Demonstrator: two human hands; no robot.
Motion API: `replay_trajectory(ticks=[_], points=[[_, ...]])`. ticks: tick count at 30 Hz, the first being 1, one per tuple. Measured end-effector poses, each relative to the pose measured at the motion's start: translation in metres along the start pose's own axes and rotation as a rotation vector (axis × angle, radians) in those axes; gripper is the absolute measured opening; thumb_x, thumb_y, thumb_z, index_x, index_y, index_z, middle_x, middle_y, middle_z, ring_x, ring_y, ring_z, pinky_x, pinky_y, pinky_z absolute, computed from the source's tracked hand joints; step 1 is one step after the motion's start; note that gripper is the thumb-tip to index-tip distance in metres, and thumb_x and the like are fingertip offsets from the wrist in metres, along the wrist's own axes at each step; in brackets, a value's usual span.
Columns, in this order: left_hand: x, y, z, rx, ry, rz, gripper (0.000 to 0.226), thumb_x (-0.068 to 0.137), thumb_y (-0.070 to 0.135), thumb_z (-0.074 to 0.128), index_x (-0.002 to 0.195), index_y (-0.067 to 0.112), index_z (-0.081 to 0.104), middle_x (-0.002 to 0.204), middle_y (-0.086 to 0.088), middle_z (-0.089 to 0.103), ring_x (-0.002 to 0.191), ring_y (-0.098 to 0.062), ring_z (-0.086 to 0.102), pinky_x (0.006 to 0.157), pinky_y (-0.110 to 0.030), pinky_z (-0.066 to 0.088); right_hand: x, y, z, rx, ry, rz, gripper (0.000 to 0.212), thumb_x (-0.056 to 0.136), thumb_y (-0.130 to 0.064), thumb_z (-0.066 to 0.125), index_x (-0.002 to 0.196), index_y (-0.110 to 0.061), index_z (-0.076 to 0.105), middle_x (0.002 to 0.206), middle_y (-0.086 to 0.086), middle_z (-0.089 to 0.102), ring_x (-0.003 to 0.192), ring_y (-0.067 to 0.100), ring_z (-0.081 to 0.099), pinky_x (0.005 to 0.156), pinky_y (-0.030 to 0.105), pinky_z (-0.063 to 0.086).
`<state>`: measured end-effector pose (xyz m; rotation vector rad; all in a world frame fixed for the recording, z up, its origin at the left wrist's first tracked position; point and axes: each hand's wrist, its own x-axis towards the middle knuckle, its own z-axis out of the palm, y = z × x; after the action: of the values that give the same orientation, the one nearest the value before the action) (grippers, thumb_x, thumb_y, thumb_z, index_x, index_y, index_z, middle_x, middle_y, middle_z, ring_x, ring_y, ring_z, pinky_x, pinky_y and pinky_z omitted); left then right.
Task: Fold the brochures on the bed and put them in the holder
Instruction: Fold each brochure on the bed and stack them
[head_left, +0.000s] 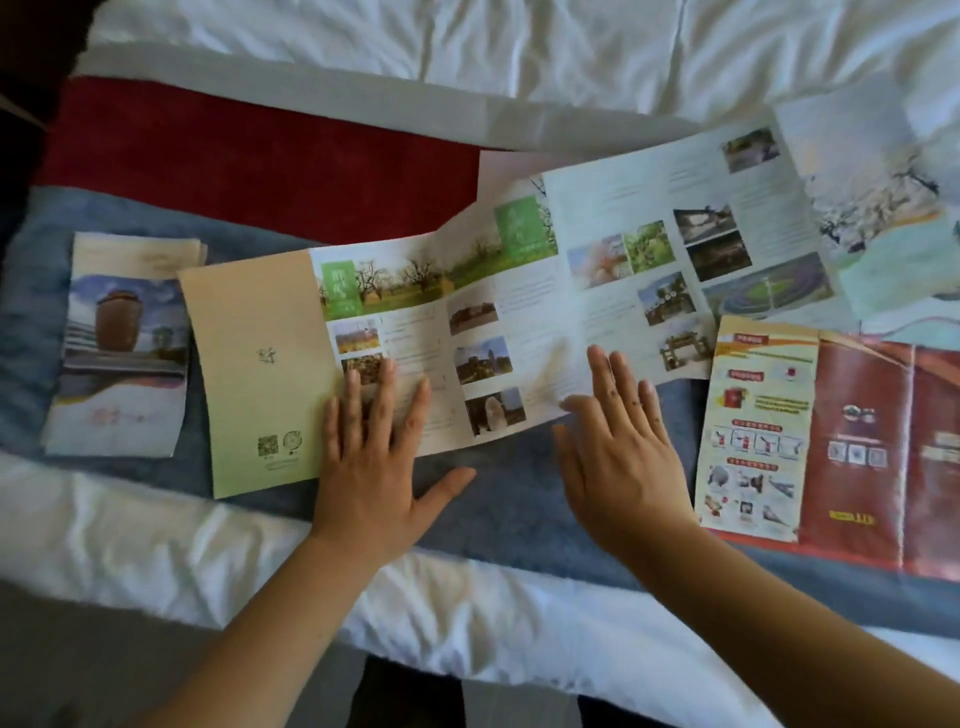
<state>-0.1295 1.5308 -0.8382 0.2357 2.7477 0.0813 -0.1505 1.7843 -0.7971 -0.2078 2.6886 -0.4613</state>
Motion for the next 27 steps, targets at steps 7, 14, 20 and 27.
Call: replay_trajectory(ticks=[7,14,20,27], points=[[-0.003,-0.028,-0.006,-0.034,0.036,0.049,0.076,0.096,0.079,0.015,0.163,0.043,0.012,0.173,0.003,-0.006,0.159,-0.035,-0.005,0.125,-0.063,0.003,0.065,-0.02,0.001,-0.065,0.053,-0.145,0.061,0.107,-0.057,0.009,0.164,-0.038,-0.003,0.172,0.004,-0.016,0.157,0.022,-0.02,0.128,0.04,-0.008],[0.007,-0.06,-0.003,-0.068,0.131,-0.23,0.088,0.094,0.082,0.011,0.164,0.031,-0.005,0.171,-0.016,-0.012,0.156,-0.044,-0.009,0.125,-0.062,-0.003,0.083,-0.018,0.032,-0.189,0.026,-0.112,0.062,0.104,-0.064,0.001,0.161,-0.045,-0.015,0.17,0.0,-0.025,0.156,0.018,-0.025,0.129,0.044,-0.006],[0.025,-0.067,-0.001,-0.304,0.26,-0.352,0.101,0.092,0.083,0.023,0.164,0.019,-0.007,0.173,-0.01,-0.001,0.159,-0.032,0.002,0.128,-0.053,0.0,0.081,-0.011,0.045,-0.211,0.112,-0.11,0.062,0.107,-0.062,0.006,0.164,-0.041,-0.006,0.173,0.001,-0.015,0.159,0.019,-0.016,0.127,0.039,-0.01],[0.029,-0.063,-0.005,-0.43,0.277,-0.338,0.1,0.091,0.081,0.025,0.165,0.017,0.006,0.173,-0.006,0.0,0.16,-0.025,-0.004,0.128,-0.049,-0.004,0.081,-0.01,0.05,-0.252,0.146,-0.089,0.072,0.107,-0.064,0.01,0.166,-0.026,-0.003,0.174,0.003,-0.01,0.159,0.019,-0.012,0.128,0.039,-0.005]])
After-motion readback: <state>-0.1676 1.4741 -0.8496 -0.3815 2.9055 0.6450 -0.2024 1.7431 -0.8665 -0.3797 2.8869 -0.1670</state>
